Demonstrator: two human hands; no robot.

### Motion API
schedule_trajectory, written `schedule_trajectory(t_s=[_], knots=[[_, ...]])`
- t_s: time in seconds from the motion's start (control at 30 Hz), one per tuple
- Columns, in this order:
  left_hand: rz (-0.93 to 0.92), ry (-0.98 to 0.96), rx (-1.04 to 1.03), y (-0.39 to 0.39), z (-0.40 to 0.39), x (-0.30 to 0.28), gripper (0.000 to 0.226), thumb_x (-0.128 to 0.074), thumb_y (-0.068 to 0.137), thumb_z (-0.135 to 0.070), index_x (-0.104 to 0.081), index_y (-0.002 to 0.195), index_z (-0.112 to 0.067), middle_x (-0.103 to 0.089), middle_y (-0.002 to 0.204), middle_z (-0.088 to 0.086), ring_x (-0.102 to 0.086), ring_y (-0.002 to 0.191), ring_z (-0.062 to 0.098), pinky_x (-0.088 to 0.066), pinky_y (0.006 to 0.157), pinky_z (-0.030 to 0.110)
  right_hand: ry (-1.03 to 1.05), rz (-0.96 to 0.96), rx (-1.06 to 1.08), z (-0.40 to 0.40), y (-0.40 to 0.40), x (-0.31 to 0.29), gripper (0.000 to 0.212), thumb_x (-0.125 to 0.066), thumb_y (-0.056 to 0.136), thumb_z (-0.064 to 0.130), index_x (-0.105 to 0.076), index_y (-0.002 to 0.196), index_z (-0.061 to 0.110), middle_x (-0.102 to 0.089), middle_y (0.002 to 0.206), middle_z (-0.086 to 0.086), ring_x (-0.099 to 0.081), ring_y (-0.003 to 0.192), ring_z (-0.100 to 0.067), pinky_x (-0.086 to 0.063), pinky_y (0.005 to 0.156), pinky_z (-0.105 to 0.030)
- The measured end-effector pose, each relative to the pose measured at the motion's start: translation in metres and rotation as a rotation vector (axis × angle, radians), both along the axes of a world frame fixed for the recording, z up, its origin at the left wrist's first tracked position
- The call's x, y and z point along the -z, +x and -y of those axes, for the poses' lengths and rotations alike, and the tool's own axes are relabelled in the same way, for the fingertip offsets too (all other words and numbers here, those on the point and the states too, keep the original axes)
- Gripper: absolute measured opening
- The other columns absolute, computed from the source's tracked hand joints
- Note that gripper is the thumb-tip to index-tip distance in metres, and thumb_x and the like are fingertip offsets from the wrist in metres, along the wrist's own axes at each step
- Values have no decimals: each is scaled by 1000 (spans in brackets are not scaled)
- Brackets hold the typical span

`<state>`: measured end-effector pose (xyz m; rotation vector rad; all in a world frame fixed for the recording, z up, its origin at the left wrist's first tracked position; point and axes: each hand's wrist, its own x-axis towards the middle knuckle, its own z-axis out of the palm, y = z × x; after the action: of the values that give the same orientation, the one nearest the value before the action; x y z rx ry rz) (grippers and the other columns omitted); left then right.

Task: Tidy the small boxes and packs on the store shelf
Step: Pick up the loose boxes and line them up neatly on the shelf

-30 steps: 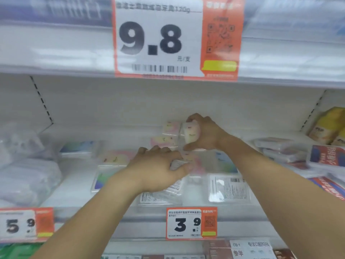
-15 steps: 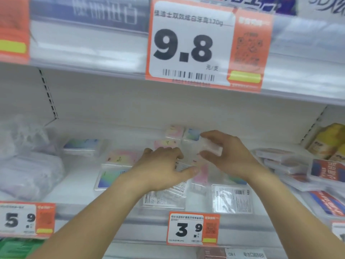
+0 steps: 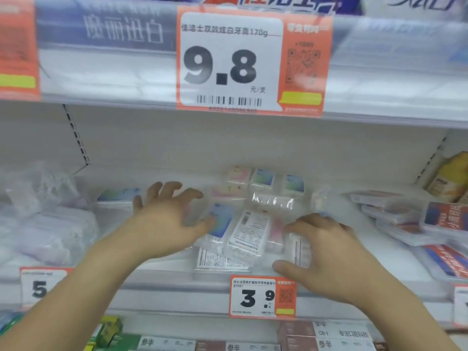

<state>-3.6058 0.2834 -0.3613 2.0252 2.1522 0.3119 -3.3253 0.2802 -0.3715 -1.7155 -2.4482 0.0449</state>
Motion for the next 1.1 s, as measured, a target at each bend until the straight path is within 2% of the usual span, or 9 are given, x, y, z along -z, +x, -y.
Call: schedule_trajectory(t_s=[0.1,0.23,0.33,0.47,0.6,0.7,0.87,1.0,1.1], knots=[[112,-145,-46,-9,17,27,104,-2,54,-98,-28,142,-49,-23,155,-3,-9,145,26,-17,115,51,-25,-27,0,-4,7,9,60,-48,82,73,-44,134,45,-48,136,23,-40,129,-10,-32,101,-35],[90,-40,-117,21,24,35,75,-8,79,-82,-29,142,-47,-25,151,2,-15,137,32,-30,106,51,-4,-118,-12,-7,6,10,71,-55,80,70,-36,143,42,-46,141,19,-44,130,-10,-32,105,-37],[75,20,-103,38,25,37,67,-11,85,-71,-40,136,-39,-35,142,5,-24,129,33,-37,101,50,26,-329,-54,-6,5,4,72,-65,80,54,-38,144,37,-47,138,14,-49,127,-10,-38,108,-41],[120,63,-17,35,29,36,70,-13,86,-70,-45,135,-30,-43,139,1,-32,123,30,-38,101,45,-28,-503,-202,1,-12,-1,70,-41,71,43,-45,140,40,-45,142,11,-39,133,-6,-33,112,-32],[150,185,-1,2,34,29,64,-33,82,-59,-52,130,-21,-58,128,2,-50,117,26,-43,97,37,41,-172,-165,6,-34,16,68,-29,76,67,-41,140,45,-36,151,9,-26,141,-16,-26,114,-45],[141,359,-50,-30,42,21,51,-42,82,-50,-63,116,-18,-65,115,3,-57,111,25,-45,93,36,40,-151,-154,8,-43,7,70,-34,75,71,-41,139,43,-37,150,5,-30,140,-20,-26,115,-48],[24,481,-226,-81,55,13,40,-49,78,-44,-70,99,-17,-67,104,8,-55,104,33,-46,89,42,79,-350,-374,-4,-127,-23,55,-53,81,51,-53,131,29,-51,130,0,-50,123,-21,-41,105,-43],[-27,505,-291,-110,70,26,41,-56,71,-46,-68,102,-21,-59,114,5,-44,113,31,-39,91,45,-148,-160,-459,-55,-248,-21,51,-60,87,34,-45,135,25,-45,129,-7,-45,122,-28,-43,100,-40],[-20,472,-250,-125,78,40,42,-55,71,-49,-68,101,-22,-57,115,4,-44,113,29,-38,91,44,-299,-131,-428,-89,-303,-2,68,-68,85,33,-36,144,29,-43,137,-9,-47,124,-29,-45,97,-38]])
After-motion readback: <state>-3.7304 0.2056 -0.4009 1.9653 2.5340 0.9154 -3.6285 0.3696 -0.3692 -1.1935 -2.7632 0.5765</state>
